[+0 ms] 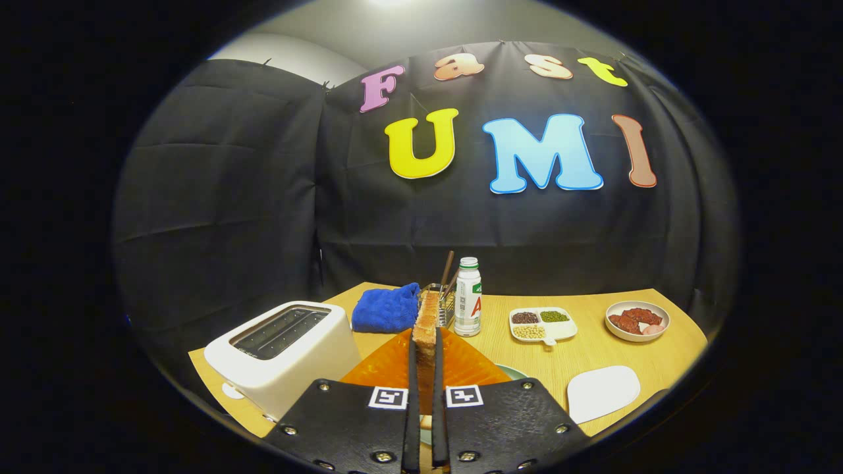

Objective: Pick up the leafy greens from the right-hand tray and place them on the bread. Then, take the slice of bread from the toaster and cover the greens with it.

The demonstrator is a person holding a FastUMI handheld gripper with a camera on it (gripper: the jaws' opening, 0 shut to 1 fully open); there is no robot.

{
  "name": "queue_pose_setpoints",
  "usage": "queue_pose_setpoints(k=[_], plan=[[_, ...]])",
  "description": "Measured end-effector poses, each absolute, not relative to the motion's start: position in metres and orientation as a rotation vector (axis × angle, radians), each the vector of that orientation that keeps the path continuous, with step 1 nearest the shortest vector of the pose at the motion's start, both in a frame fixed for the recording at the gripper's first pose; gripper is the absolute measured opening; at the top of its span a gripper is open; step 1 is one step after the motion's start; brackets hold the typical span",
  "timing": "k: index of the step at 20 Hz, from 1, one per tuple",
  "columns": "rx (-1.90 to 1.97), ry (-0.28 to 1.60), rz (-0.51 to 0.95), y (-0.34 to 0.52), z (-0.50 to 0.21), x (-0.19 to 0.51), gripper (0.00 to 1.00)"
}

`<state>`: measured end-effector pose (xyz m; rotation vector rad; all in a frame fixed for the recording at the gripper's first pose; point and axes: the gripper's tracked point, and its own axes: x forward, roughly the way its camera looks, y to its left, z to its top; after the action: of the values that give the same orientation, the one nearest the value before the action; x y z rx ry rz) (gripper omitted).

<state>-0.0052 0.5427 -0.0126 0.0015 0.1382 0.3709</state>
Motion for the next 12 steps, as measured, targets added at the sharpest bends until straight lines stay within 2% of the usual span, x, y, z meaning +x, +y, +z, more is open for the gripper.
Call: queue_pose_setpoints(k=[12], plan=[[0.016,0.195,0.369,0.543,-0.048,0.006,0.07]])
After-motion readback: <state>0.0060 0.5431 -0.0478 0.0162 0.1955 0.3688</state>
